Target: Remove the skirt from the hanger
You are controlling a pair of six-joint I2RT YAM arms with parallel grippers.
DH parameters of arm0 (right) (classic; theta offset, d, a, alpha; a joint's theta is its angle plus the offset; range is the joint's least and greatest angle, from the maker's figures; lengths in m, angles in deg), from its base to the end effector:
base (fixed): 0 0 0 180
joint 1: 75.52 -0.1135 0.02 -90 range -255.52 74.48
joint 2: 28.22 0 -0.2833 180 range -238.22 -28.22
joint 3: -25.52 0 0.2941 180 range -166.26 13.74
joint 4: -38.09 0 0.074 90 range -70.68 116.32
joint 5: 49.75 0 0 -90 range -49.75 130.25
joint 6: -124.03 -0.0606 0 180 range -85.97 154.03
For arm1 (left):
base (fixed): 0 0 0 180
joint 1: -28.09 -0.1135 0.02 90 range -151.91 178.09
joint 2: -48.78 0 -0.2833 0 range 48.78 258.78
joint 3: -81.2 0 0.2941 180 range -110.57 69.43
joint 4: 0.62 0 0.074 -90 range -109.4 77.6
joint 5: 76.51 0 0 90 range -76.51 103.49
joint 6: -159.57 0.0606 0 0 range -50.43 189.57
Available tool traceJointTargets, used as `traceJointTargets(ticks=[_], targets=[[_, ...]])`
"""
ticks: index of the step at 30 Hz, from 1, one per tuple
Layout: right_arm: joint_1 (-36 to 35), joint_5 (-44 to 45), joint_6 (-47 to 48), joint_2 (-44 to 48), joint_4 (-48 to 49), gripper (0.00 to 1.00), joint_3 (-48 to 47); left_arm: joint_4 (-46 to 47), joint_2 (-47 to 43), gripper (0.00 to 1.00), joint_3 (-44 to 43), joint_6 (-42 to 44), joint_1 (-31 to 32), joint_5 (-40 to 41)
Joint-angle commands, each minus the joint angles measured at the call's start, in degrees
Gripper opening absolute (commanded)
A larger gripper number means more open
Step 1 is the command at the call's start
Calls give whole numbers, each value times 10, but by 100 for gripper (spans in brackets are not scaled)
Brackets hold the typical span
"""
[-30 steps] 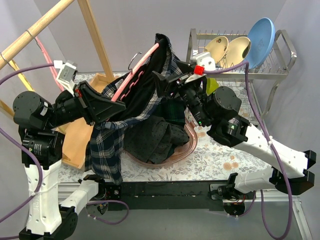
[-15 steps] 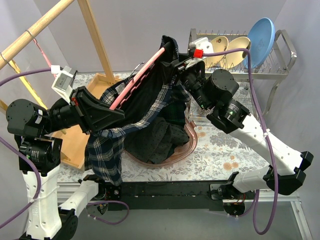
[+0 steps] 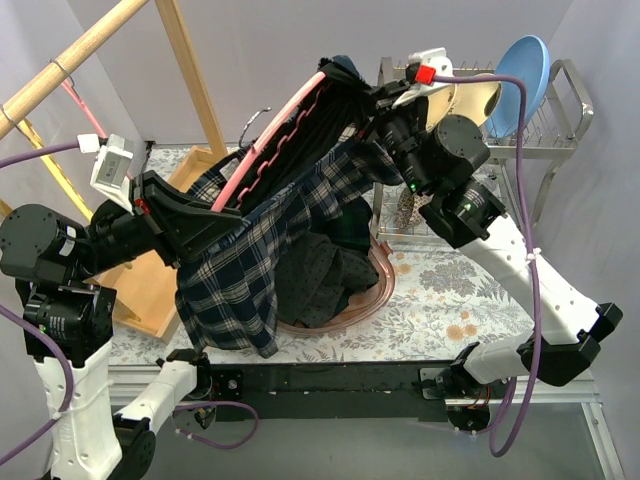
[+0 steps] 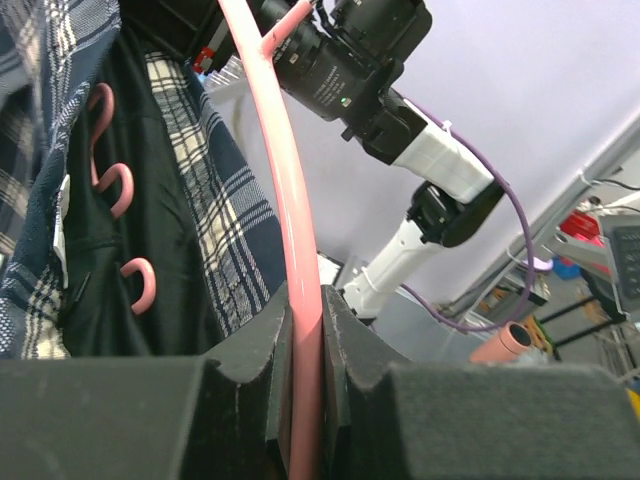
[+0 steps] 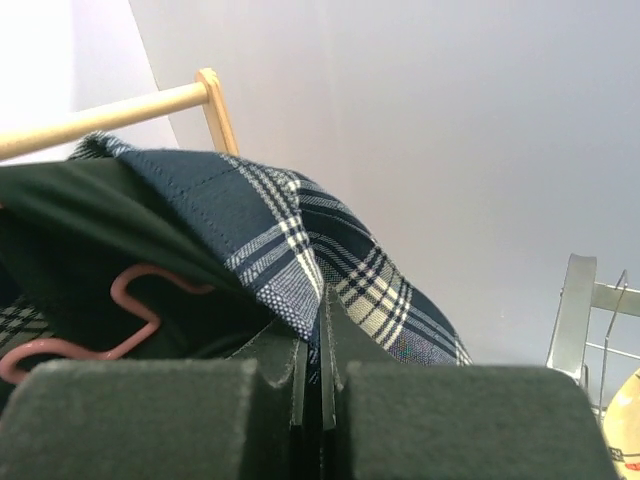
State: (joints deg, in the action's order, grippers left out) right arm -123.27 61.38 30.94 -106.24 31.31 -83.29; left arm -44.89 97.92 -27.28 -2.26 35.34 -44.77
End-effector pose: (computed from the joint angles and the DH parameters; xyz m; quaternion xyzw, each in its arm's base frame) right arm 0.2401 0.2319 0.5943 -0.0611 0.5536 0.2637 0.7875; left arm 0.0797 -0.0621 0.6083 0.0428 0.6556 -0.6697 0.3462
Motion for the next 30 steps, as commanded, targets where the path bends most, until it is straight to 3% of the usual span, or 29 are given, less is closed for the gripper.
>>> traceJointTargets(ticks=[1,7,13,16,18,22,25,30], targets=[[63,27,-31,-19,-12,1,-37,30,-29,0,-42,36,0,38],[86,2,-53,-48,-45,1,-45,28,-40,0,-79,29,3,92],[116,13,-75,-90,-122,1,-99,13,-47,0,-134,32,27,172],[117,9,-70,-113,-163,1,-138,22,-48,0,-146,23,36,175],[118,-17,-67,-123,-187,1,-162,26,-48,0,-145,21,38,173],[118,-178,-57,-158,-262,1,-235,38,-51,0,-129,25,39,177],[118,-279,-74,-127,-204,1,-191,31,-45,0,-115,39,39,165],[116,-335,-160,-47,-71,1,-130,10,-37,0,-49,75,38,127]])
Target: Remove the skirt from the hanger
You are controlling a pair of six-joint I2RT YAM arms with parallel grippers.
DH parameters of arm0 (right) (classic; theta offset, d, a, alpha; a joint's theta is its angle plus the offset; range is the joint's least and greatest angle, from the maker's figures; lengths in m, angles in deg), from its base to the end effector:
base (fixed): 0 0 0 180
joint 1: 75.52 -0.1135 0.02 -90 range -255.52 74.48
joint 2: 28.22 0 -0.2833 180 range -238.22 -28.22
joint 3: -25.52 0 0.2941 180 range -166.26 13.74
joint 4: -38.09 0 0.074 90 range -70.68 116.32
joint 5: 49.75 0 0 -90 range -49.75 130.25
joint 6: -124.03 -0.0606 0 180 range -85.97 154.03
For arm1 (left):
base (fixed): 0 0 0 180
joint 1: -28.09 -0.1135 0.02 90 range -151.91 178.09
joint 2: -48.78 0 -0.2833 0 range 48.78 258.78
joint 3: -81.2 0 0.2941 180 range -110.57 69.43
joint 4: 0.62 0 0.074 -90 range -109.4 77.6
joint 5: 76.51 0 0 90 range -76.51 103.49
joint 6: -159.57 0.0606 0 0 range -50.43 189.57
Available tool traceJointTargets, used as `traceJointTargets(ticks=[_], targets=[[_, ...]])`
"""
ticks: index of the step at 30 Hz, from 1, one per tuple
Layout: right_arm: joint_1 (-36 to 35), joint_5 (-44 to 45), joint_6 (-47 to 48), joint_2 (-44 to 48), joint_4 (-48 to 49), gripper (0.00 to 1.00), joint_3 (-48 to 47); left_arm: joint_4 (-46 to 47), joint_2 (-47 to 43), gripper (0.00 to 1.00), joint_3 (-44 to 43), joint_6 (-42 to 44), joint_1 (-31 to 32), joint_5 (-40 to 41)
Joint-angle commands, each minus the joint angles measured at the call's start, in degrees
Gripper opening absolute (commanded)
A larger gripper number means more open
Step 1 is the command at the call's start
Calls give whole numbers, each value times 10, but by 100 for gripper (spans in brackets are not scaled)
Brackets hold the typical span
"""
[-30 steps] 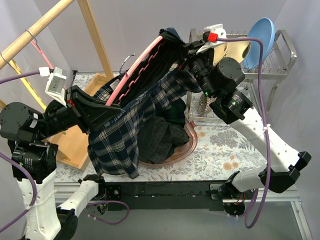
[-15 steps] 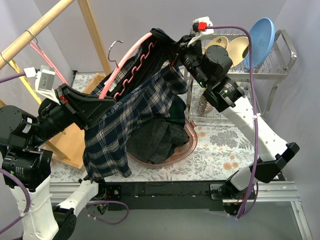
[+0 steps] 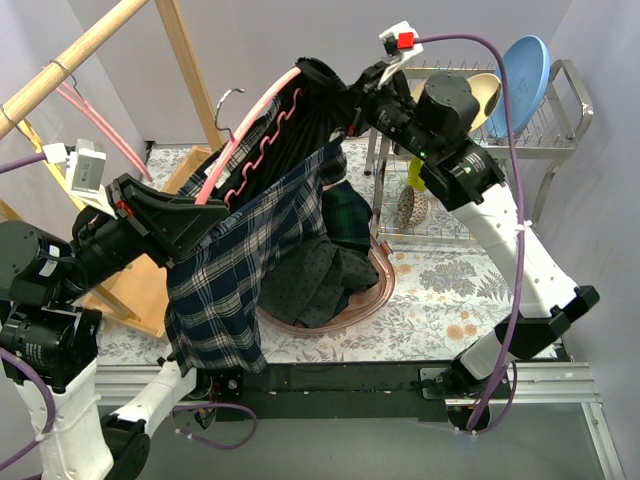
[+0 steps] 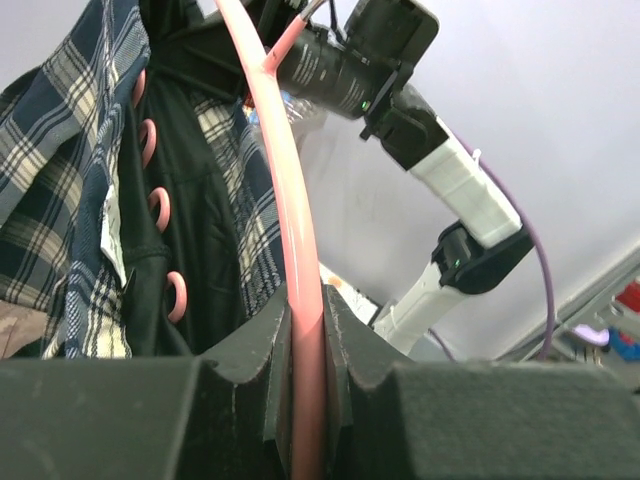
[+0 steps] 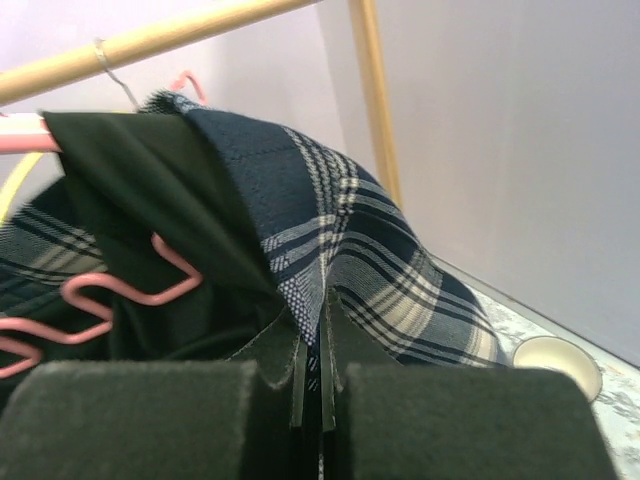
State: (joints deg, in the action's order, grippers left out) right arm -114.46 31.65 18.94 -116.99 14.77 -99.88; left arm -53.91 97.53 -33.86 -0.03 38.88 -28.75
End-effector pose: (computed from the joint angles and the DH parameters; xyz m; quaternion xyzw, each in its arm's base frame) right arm 0.2901 0.2460 0.6030 -0.1854 0.5931 0.3967 0.6756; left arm 0.0584 -0.0526 0.6226 -0.0394 0.6442 -0.6425 0.4130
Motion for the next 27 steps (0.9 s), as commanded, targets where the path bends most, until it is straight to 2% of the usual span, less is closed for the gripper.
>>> traceJointTargets(ticks=[1,6,7,10,12,16,18,19,20,24,27], targets=[[26,-47,-45,67,110,1,44,101,-30,0,27,51,3,-45],[17,-70,-56,67,137,1,47,109,-24,0,82,45,4,-72],[15,-69,-52,67,137,1,50,121,-28,3,106,45,4,-74],[14,-64,-49,64,137,1,56,151,-44,29,146,42,3,-77],[14,-65,-49,62,137,1,58,156,-41,31,153,42,3,-91],[9,-69,-59,62,149,1,62,187,-28,23,175,19,3,-108],[4,-69,-65,66,151,1,64,204,-25,23,200,5,4,-116],[1,-62,-66,69,154,1,67,214,-24,27,208,1,3,-118],[-3,-56,-65,72,158,1,74,214,-24,36,215,1,3,-120],[-8,-34,-63,76,152,1,77,223,-27,52,248,1,4,-123],[-13,-21,-60,78,152,1,86,231,-18,57,256,-4,4,-125]])
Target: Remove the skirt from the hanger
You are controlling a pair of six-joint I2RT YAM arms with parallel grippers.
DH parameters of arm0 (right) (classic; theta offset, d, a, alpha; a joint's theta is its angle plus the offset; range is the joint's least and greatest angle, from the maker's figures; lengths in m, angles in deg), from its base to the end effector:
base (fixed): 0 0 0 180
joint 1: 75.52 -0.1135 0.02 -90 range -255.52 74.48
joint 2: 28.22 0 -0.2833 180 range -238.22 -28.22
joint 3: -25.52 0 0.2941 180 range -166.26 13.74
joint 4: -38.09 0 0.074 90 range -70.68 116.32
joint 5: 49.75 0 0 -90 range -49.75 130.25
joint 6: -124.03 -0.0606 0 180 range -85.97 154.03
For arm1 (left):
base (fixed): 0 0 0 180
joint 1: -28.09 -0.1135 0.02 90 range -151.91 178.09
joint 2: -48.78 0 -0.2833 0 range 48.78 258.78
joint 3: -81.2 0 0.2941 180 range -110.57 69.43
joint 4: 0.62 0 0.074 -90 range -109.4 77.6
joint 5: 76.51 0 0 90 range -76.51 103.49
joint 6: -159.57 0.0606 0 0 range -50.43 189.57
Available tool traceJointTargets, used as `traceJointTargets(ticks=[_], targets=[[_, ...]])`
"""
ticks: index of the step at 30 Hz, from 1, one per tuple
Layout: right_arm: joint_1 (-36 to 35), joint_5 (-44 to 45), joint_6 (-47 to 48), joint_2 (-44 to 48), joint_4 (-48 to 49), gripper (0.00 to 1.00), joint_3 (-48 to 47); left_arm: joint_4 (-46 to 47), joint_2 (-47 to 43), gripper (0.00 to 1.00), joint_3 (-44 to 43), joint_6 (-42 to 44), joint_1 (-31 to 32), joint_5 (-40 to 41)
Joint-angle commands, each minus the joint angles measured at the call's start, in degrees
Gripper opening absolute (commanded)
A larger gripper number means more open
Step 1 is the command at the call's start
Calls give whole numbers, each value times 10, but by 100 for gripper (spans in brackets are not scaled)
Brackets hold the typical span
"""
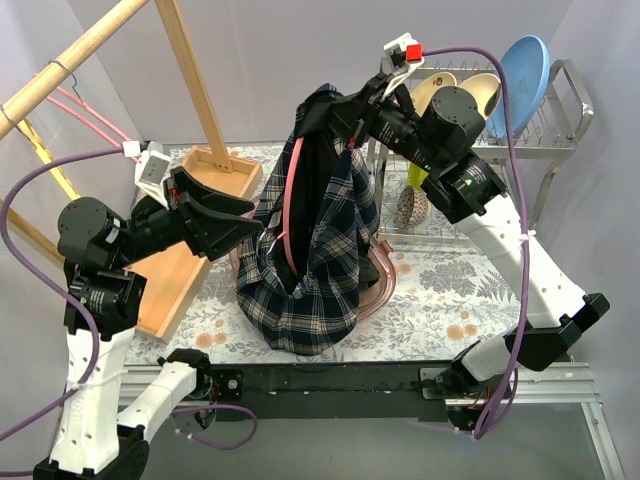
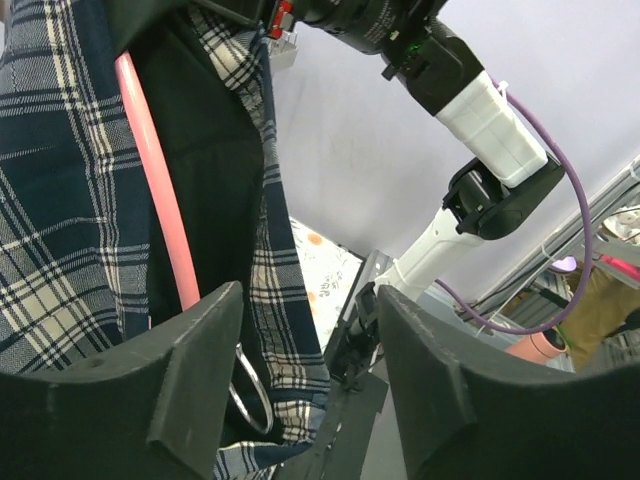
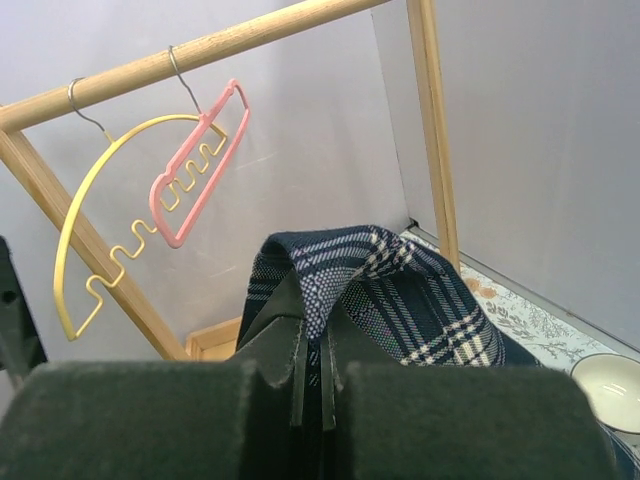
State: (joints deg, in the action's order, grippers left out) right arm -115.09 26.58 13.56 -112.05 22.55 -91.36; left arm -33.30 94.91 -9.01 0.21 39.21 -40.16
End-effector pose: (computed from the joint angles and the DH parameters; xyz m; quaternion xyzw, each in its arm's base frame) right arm 0.2705 0.2421 0.5955 -0.1920 0.5630 0.4615 0.6581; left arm 0.1306 -0.0754 0.5441 0.0300 0.6637 -0.6643 0.3425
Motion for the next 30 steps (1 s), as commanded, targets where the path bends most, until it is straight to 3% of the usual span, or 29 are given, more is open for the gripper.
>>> traceJointTargets(ticks=[1,10,25,30], targets=[[-8,33,-6,31,75,1,3,18,11,58,9,-2,0,-5],[-17,69,13,25,64,1,2,-162,12,68,-9,92,0,100],[-23,85,3,14,77,1,13,-140,-24,67,76,70,0,71],[-24,91,-2,13,86,1,18,-128,-12,56,95,60,0,68]])
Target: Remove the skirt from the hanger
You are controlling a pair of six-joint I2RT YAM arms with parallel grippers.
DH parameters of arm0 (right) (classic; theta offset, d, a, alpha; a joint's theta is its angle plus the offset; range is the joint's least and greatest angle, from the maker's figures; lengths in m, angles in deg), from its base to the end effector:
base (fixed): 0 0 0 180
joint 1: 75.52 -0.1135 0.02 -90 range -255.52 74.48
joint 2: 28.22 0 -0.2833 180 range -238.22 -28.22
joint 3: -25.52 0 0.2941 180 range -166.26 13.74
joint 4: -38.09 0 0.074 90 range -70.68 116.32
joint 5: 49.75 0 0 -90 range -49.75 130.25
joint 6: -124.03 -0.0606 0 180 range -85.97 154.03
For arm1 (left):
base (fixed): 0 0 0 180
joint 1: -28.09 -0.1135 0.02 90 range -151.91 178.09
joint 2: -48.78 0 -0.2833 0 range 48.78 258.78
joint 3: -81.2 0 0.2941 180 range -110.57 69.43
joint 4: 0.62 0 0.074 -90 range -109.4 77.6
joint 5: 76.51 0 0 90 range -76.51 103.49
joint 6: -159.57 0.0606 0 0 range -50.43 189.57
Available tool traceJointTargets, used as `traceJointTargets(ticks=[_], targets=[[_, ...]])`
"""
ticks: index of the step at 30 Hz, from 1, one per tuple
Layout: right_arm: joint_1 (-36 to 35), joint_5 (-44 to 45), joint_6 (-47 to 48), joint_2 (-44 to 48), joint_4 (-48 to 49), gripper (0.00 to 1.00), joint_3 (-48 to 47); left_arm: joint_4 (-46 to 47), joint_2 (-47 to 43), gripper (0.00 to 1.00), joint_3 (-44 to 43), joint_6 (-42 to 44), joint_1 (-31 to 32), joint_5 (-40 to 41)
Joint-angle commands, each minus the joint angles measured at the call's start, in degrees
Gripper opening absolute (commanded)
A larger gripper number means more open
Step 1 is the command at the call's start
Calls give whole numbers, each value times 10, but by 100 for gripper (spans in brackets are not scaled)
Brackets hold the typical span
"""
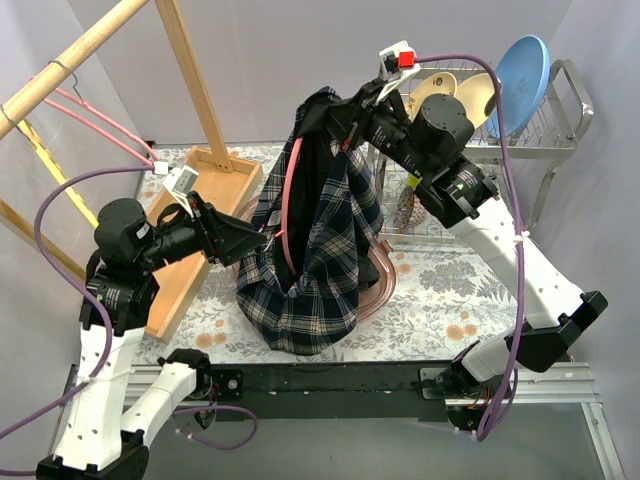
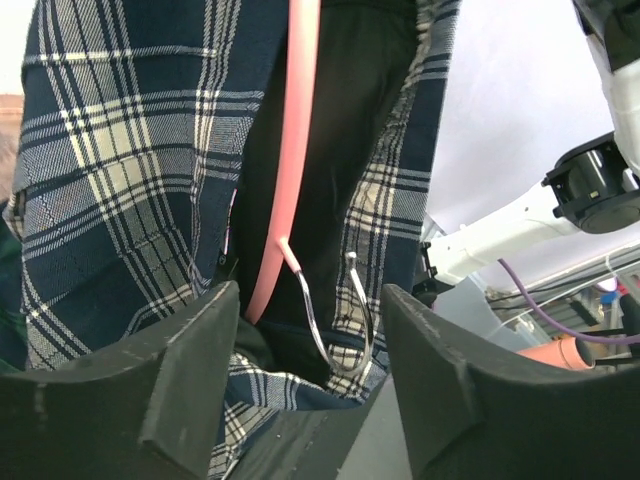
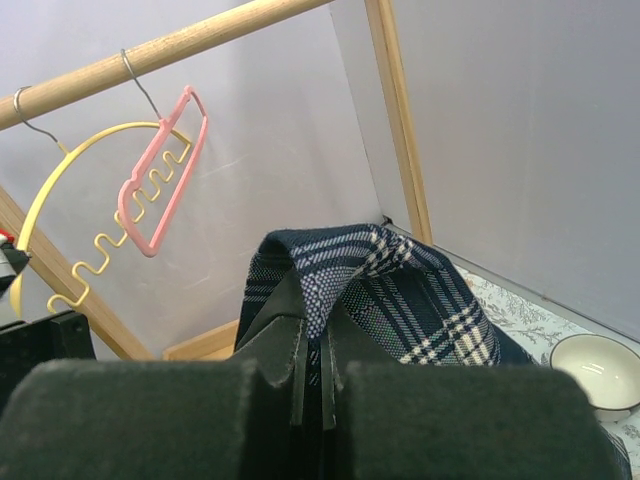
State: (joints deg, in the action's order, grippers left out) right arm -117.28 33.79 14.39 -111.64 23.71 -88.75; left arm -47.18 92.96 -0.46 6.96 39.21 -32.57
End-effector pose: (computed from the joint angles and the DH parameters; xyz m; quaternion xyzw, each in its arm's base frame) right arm 0.2705 0.2507 0.5838 -0.1589 0.5778 0.4373 0.6705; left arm 0.1533 -0.0746 0.4716 -0.0755 0.7410 -0.5964 0.2992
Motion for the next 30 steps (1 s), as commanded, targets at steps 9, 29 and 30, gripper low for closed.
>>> traceJointTargets(ticks=[9,29,30], targets=[[-6,22,-14,-6,81,1,-11,7,20,0,1,-22,0,-11],[65,148,1,-166,-56,1,-257,-86,-20,0,-176,58,10,66],[65,132,-2,-153,-57,1,-228,-77,-18,0,-182,50,11,92]])
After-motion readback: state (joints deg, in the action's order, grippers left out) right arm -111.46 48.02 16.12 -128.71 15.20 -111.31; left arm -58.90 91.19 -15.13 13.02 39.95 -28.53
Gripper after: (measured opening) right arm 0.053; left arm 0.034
